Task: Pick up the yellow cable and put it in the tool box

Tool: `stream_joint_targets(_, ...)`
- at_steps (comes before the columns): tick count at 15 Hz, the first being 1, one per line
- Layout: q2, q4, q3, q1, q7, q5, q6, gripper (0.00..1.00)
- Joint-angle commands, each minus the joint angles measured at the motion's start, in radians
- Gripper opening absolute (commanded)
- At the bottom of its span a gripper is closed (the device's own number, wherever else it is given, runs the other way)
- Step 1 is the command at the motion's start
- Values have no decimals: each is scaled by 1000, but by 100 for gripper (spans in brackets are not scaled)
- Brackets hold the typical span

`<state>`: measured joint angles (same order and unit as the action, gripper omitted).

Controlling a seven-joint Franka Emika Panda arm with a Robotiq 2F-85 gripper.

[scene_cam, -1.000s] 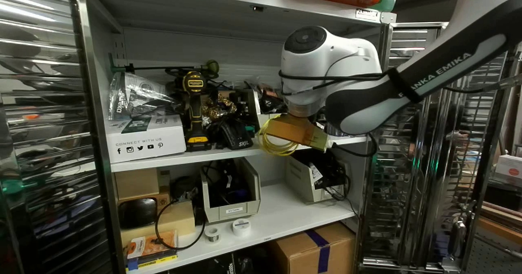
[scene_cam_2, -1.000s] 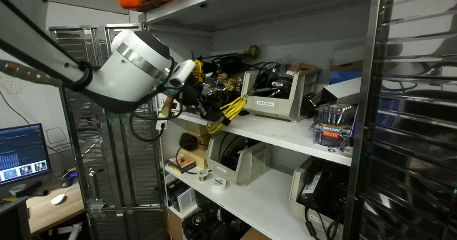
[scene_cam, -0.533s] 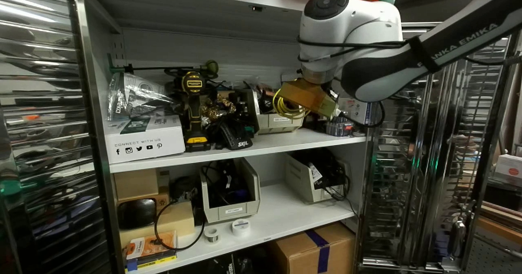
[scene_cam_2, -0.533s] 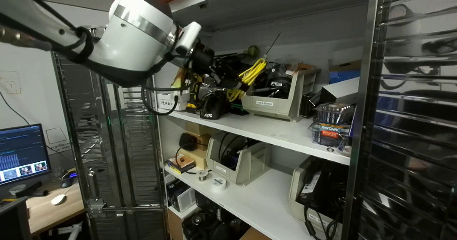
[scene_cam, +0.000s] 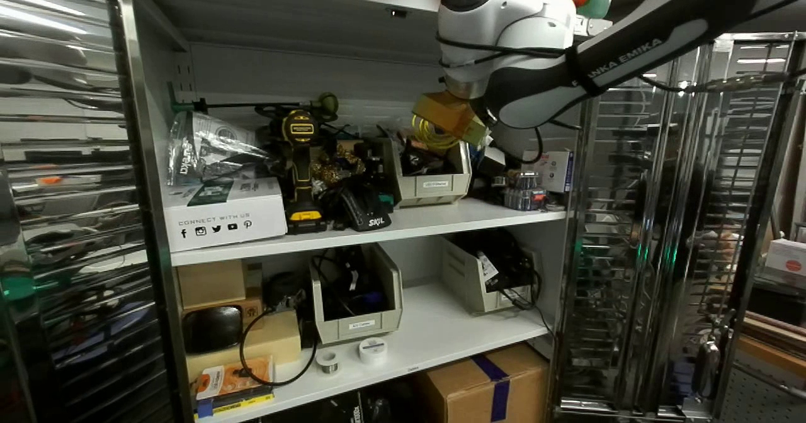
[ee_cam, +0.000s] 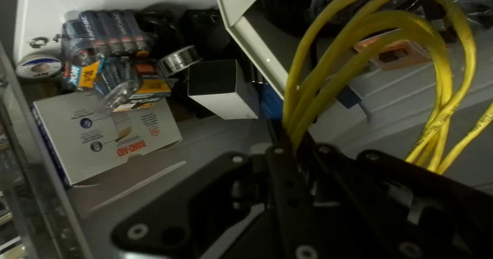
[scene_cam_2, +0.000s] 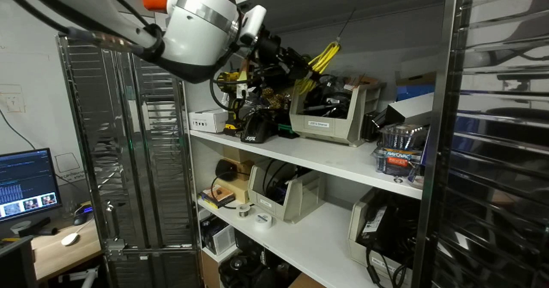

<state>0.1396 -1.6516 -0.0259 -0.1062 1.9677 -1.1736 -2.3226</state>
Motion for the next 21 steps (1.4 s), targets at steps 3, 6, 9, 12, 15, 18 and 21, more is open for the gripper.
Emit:
stream_joint_targets(3, 231, 345, 12, -6, -75, 16, 85, 5)
stream_joint_targets(6, 333, 484, 12, -3, -143, 83, 80, 5)
stream_joint_targets(9, 434, 615, 11, -1, -227, 195, 71, 5)
stream_joint_targets(12, 528, 739, 27, -8, -312, 308, 85, 5)
stream_joint_targets(15, 597, 850, 39, -12, -432, 428, 115, 33)
stream_joint_targets(18, 587, 861, -56, 33, -524, 505, 122, 56)
stream_joint_targets(21, 559, 825, -112, 45, -595, 561, 125, 78)
